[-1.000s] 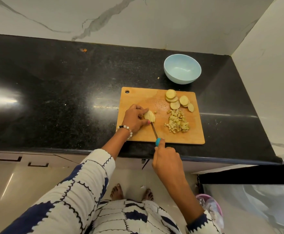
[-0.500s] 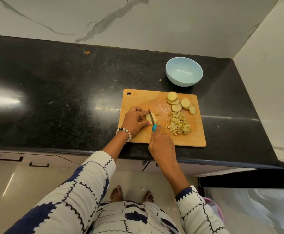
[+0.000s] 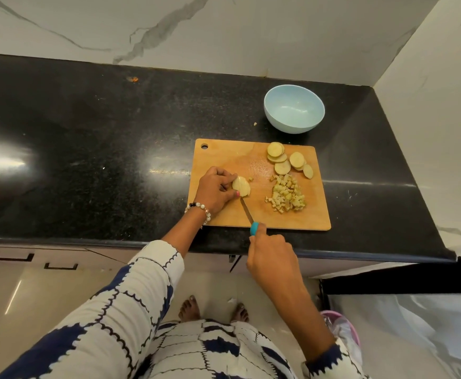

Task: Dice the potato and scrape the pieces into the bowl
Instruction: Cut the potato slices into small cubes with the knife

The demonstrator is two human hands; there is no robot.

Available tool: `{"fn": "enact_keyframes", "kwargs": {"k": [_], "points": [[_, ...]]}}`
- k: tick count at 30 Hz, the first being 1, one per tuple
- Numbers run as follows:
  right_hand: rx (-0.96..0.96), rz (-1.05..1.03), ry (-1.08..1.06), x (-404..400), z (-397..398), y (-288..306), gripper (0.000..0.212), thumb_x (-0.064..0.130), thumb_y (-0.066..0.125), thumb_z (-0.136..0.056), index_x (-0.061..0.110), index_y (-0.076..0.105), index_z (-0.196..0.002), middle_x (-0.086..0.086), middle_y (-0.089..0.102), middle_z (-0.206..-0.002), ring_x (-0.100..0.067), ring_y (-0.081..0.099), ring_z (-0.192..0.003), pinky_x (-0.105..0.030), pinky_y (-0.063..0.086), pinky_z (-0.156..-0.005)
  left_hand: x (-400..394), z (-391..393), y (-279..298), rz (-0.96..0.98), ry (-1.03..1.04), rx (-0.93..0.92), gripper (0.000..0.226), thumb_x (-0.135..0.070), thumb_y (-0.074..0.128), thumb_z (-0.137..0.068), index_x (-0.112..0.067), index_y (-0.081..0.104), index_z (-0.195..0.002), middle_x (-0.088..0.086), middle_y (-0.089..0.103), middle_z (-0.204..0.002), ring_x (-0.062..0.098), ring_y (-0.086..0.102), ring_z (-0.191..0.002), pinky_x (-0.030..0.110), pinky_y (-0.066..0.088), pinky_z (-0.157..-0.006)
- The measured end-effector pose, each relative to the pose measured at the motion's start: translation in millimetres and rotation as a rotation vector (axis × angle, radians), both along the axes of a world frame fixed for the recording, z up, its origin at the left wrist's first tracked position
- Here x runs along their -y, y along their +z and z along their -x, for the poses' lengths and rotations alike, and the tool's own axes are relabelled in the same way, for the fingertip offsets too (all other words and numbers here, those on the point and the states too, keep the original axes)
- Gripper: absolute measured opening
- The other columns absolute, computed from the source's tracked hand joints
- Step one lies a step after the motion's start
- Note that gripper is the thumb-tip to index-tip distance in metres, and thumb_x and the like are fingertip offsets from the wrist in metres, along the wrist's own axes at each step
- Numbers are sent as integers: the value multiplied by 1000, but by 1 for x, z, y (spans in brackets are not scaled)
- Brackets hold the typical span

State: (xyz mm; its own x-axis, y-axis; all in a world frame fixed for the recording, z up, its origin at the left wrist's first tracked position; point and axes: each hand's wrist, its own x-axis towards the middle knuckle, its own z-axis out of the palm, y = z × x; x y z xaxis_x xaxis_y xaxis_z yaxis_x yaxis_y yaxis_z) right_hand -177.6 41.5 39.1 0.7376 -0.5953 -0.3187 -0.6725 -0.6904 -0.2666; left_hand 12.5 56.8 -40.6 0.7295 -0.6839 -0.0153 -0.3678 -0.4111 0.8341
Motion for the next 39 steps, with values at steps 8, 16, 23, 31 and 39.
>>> {"fn": "enact_keyframes", "kwargs": {"k": [8,16,23,31,39], "points": [[163,85,-25,20,-38,-12,48,24,33,-100,6,25,-144,-14,59,-105,-28,59,-89,-33,40,-66,-4,-1,0,55,60,-51,40,-10,77,-73,-9,67,-111,0,56,-105,8,55,-82,1,43,-70],[104,96,1,15,-51,-24,54,18,34,-100,3,15,-148,-17,57,-110,-30,58,-93,-34,40,-68,-1,2,0,74,88,-49,37,-6,77,-71,-7,69,-107,-1,56,-100,6,53,-75,2,44,-67],[5,28,8,2,-28,-18,58,17,35,-99,3,7,-149,-18,58,-111,-31,59,-96,-35,40,-69,0,1,0,66,103,-60,35,-7,78,-71,-6,70,-105,0,56,-101,10,55,-81,9,46,-72],[82,-5,-62,10,-16,1,51,25,34,-100,10,20,-145,-16,60,-104,-32,60,-93,-35,41,-68,-3,1,1,60,96,-78,35,-9,77,-72,-9,69,-107,-3,55,-102,6,54,-80,0,43,-70],[159,72,-8,18,-44,-22,49,28,29,-102,7,22,-146,-16,59,-105,-31,59,-89,-34,36,-65,-2,4,-1,61,162,-25,27,-10,76,-73,-8,72,-100,2,60,-101,8,56,-77,5,45,-69]]}}
